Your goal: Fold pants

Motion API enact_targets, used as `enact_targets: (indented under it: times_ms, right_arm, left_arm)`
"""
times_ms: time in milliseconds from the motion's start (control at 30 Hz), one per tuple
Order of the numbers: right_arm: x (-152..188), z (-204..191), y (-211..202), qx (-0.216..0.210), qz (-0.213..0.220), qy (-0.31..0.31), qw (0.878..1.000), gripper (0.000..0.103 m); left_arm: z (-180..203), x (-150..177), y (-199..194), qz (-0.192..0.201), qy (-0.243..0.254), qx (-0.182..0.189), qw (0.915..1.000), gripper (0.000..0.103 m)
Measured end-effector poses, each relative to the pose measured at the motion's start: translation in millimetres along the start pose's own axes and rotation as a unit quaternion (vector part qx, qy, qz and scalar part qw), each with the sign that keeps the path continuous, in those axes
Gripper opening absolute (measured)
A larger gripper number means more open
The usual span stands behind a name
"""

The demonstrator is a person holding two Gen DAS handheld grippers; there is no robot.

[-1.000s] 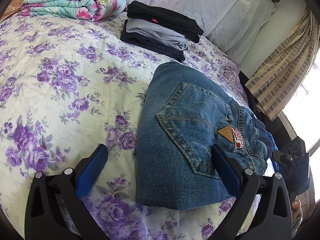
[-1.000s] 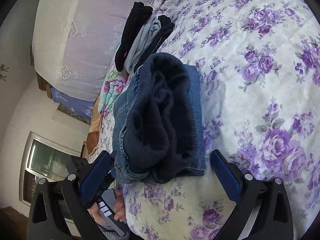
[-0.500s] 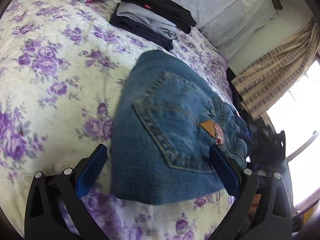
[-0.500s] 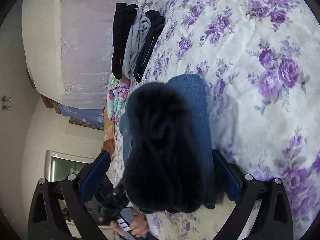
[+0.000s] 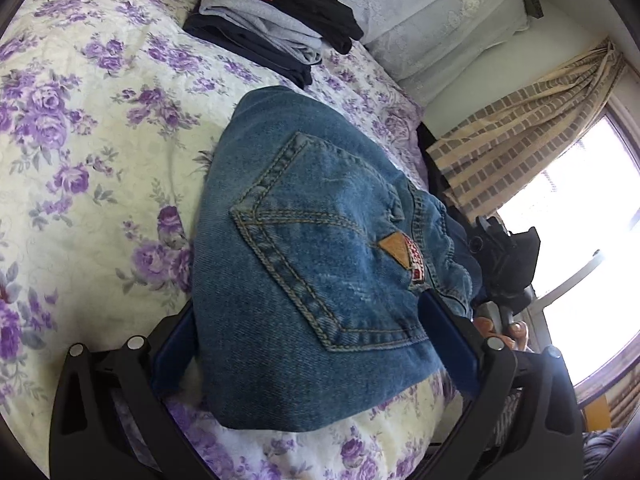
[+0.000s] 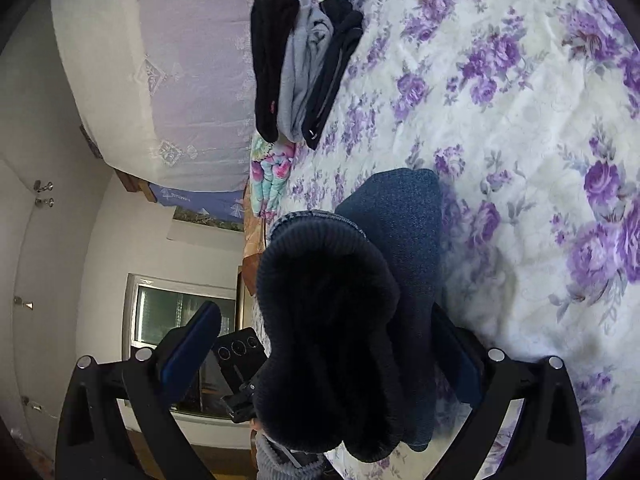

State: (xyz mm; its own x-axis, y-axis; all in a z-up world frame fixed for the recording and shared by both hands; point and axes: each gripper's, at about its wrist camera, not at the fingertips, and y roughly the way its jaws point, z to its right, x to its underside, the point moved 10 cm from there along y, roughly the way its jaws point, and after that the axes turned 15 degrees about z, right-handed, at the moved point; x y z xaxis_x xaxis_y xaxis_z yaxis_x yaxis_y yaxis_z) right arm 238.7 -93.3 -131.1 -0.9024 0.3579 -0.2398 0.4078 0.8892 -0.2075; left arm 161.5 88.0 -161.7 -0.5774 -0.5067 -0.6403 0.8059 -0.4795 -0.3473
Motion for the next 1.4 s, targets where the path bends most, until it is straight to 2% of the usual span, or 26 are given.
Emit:
enact_targets:
  times_ms: [100, 167, 200, 267, 333, 367, 467, 533, 700, 767, 800, 867, 967, 1067, 1133, 1267, 1400]
  right_arm:
    - [3, -12, 2, 0.012, 0.007, -0.063, 0.998, 0.100]
    - [1, -11, 4, 0.043, 0.013, -0.107, 0.993, 0.100]
    - [-5, -6, 3, 0.072, 0.026, -0.134, 0.988, 0.100]
    - [-18, 3, -5, 0.100, 0.046, -0.141, 0.984, 0.100]
    - [-24, 11, -7, 0.062, 0.029, -0.069, 0.995, 0.100]
    - [-24, 15, -4, 0.056, 0.020, -0.051, 0.997, 0.100]
    - [-17, 13, 0, 0.036, 0.000, -0.057, 0.998, 0.100]
    - [-13, 3, 7, 0.002, -0.006, -0.047, 0.999, 0.100]
    - [-11, -4, 15, -0.018, 0.000, -0.071, 0.997, 0.100]
    - [-7, -3, 10, -0.018, 0.001, -0.091, 0.996, 0.096]
    - [-5, 0, 9, -0.010, 0.003, -0.107, 0.994, 0.090]
    - [0, -3, 4, -0.032, 0.008, -0.142, 0.989, 0.090]
    - [1, -6, -3, -0.063, 0.018, -0.141, 0.988, 0.090]
    - [-3, -6, -1, -0.060, 0.014, -0.123, 0.991, 0.092]
    - [-3, -11, 5, -0.059, 0.013, -0.120, 0.991, 0.099]
    - [-2, -8, 13, -0.019, 0.011, -0.122, 0.992, 0.100]
    - [-2, -5, 14, -0.018, 0.000, -0.114, 0.993, 0.099]
  left_arm:
    - [-1, 1, 3, 0.000, 0.006, -0.003, 1.0000, 0.099]
    - [-1, 3, 3, 0.004, 0.017, -0.011, 0.9998, 0.099]
    - [0, 4, 6, 0.004, 0.025, -0.015, 0.9996, 0.099]
    - [0, 6, 5, 0.003, 0.037, -0.021, 0.9991, 0.099]
    - [-1, 6, 4, 0.004, 0.034, -0.020, 0.9992, 0.099]
    - [-1, 5, 5, 0.004, 0.031, -0.019, 0.9993, 0.099]
    - [-1, 5, 7, 0.003, 0.032, -0.021, 0.9993, 0.099]
    - [-1, 4, 9, 0.000, 0.030, -0.019, 0.9994, 0.099]
    - [0, 2, 10, -0.005, 0.019, -0.002, 0.9998, 0.098]
    - [0, 1, 9, -0.005, 0.012, 0.008, 0.9999, 0.098]
    - [0, 2, 10, -0.007, 0.014, 0.006, 0.9999, 0.098]
    - [0, 4, 12, -0.009, 0.030, -0.009, 0.9995, 0.098]
    - [0, 6, 14, -0.003, 0.046, -0.020, 0.9987, 0.099]
    - [-1, 6, 10, 0.014, 0.052, -0.017, 0.9984, 0.099]
    - [-2, 7, 9, 0.015, 0.050, -0.019, 0.9985, 0.099]
    - [-2, 8, 10, 0.013, 0.048, -0.023, 0.9985, 0.099]
    - [-3, 4, 12, 0.009, 0.037, -0.025, 0.9990, 0.099]
